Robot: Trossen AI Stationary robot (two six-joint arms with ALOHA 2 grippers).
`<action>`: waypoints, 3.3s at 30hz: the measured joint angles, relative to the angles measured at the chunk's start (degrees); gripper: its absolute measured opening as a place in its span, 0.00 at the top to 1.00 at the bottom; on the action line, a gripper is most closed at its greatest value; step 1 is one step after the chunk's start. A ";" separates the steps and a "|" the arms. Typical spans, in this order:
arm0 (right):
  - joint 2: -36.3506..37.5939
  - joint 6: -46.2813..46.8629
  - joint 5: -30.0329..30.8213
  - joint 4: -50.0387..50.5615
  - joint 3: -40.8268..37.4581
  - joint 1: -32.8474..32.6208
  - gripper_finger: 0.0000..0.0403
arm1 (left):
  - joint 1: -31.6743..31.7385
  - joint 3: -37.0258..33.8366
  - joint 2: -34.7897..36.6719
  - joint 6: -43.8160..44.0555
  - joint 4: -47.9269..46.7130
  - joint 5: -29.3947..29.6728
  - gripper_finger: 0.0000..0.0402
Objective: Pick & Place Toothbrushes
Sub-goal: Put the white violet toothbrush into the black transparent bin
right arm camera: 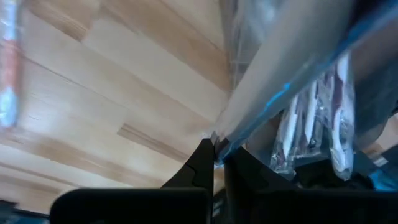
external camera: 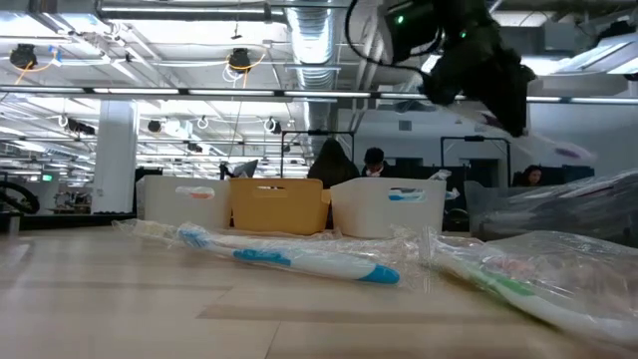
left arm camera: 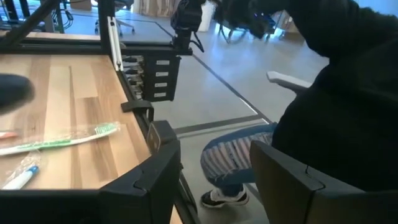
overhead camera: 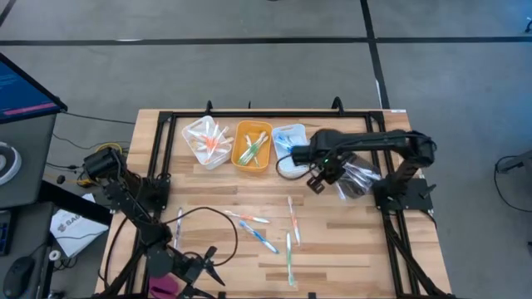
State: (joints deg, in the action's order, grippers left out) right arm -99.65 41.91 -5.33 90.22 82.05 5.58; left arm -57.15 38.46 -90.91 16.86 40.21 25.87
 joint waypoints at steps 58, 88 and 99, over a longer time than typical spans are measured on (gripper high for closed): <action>33.09 28.66 60.78 -14.91 -18.18 -33.43 0.98 | -0.54 0.00 -0.02 3.00 -1.50 1.70 0.54; 26.37 75.16 63.28 -22.29 -43.05 -33.06 0.91 | -0.54 0.00 -0.04 1.59 -1.41 1.98 0.54; 26.18 66.81 62.53 -27.13 -43.05 -31.60 0.87 | -0.54 0.00 -0.04 1.42 -1.47 1.97 0.54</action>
State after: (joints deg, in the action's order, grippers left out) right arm -73.47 108.72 57.19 63.09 39.00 -26.02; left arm -57.69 38.46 -90.96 18.28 38.74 27.83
